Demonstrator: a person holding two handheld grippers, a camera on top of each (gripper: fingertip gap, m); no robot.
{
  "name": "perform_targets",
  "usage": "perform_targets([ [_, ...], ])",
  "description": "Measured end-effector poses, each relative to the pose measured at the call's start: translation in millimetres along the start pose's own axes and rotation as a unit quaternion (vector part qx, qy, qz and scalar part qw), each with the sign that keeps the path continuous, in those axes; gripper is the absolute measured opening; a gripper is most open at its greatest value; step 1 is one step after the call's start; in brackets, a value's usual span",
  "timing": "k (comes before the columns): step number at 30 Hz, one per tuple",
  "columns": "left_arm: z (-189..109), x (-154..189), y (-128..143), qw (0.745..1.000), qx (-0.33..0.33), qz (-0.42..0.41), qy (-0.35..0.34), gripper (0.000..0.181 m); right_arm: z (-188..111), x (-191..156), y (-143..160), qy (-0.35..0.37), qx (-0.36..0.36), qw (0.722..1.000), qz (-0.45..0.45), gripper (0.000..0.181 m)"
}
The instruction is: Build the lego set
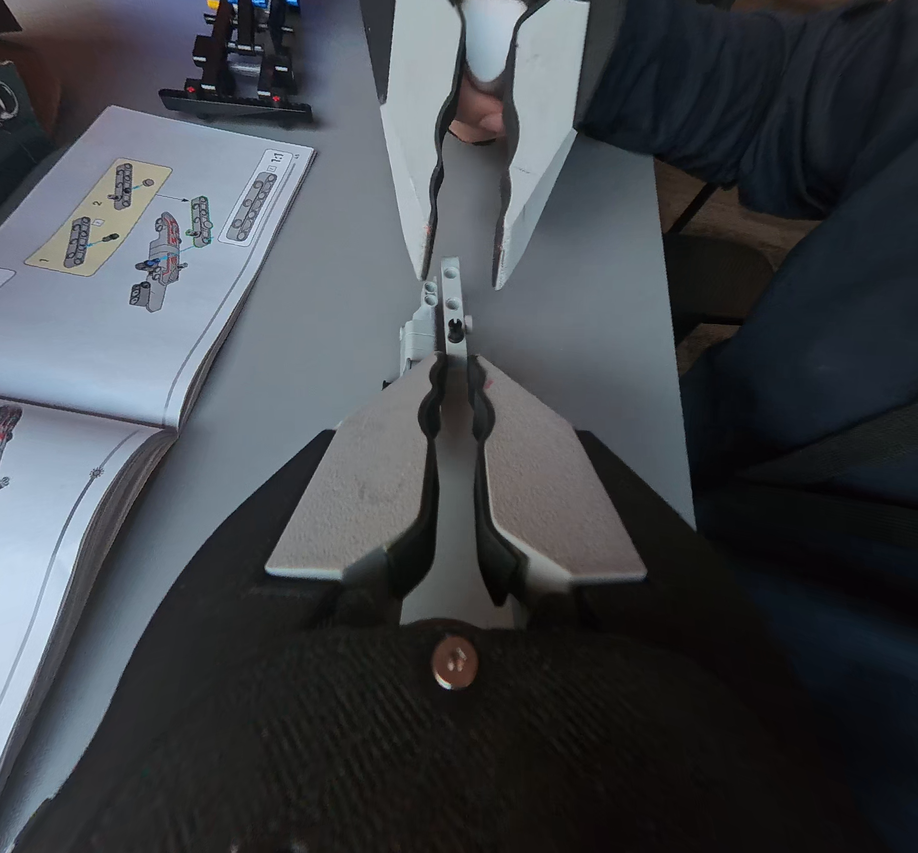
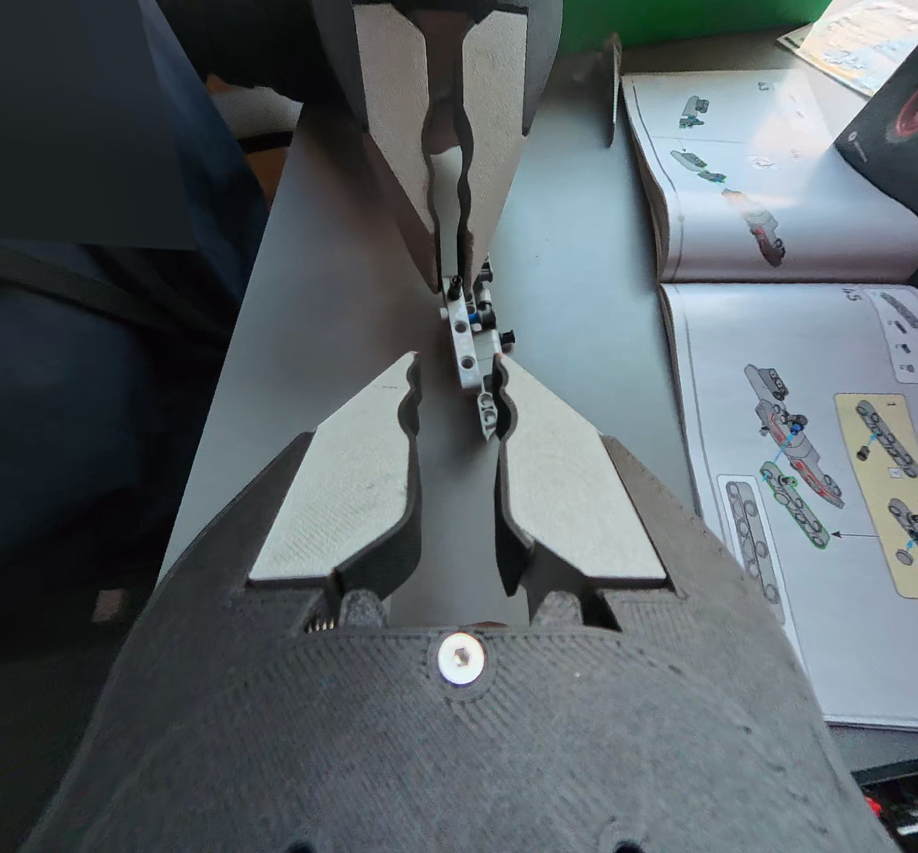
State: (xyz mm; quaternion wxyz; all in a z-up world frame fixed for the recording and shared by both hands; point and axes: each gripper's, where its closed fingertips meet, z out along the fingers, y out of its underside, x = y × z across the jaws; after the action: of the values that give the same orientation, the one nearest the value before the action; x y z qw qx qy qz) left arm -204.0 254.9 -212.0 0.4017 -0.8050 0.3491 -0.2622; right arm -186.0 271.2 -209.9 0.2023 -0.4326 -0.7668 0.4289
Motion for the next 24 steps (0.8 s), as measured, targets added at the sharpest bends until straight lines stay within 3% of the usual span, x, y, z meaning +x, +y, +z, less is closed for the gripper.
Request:
perform_targets([
  [5,3.3,2.9,0.8,1.0,-0.007,0.013,-0.005,0.004,10.9,-1.1,-4.4,0.039,-0.017,0.998,-0.042,0.006],
  [21,-0.4,3.0,-6.0,1.0,0.018,0.002,0.0,0.004,12.1,-3.0,-2.2,0.037,-0.025,0.998,-0.047,0.005],
  [24,-8.7,-2.7,-10.9,0.999,0.032,0.003,-0.014,0.016,9.3,1.3,0.2,0.048,-0.03,0.997,-0.045,0.005],
])
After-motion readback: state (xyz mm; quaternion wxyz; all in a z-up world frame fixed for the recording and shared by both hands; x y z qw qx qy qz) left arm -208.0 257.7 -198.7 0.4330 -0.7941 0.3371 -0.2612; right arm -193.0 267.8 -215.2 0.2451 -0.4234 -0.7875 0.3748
